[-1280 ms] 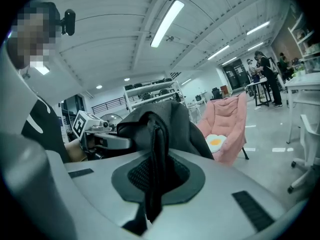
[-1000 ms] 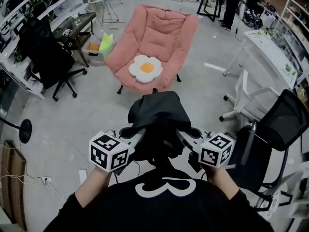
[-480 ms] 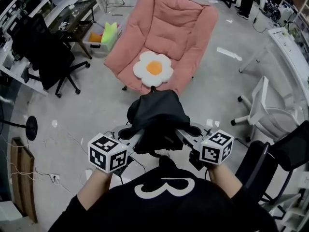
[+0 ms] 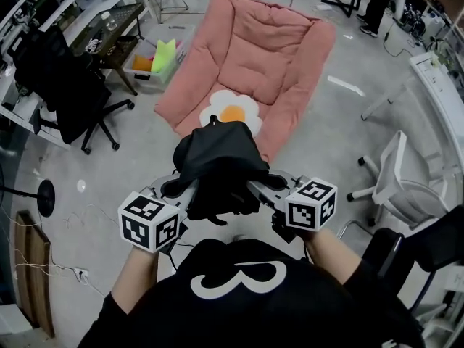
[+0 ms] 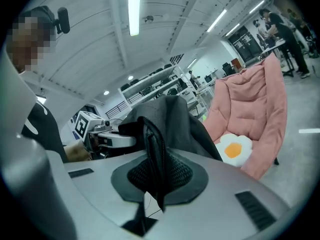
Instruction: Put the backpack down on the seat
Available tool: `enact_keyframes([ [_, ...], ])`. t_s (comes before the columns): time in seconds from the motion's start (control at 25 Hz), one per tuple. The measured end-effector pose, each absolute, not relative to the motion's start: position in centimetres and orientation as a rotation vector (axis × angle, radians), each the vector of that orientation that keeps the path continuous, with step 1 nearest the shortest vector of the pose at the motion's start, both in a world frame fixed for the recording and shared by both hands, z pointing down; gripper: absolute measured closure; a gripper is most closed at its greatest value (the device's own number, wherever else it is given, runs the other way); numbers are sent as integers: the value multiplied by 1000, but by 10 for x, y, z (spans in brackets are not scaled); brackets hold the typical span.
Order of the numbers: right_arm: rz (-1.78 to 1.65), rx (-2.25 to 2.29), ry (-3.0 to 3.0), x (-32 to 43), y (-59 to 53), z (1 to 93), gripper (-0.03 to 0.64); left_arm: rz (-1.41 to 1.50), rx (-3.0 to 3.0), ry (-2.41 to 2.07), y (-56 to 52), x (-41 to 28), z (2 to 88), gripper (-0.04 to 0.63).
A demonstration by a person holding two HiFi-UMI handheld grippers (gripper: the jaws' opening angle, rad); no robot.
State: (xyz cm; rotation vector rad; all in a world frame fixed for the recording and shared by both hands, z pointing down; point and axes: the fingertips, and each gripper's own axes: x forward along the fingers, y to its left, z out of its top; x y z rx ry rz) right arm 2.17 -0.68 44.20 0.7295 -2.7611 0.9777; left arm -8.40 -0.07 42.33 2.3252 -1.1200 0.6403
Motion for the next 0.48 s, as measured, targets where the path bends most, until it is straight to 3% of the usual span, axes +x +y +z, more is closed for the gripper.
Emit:
enact_keyframes([
  [0.48, 928, 827, -2750, 0, -110, 428, 598, 572, 2451, -1087, -110, -107, 412, 581],
])
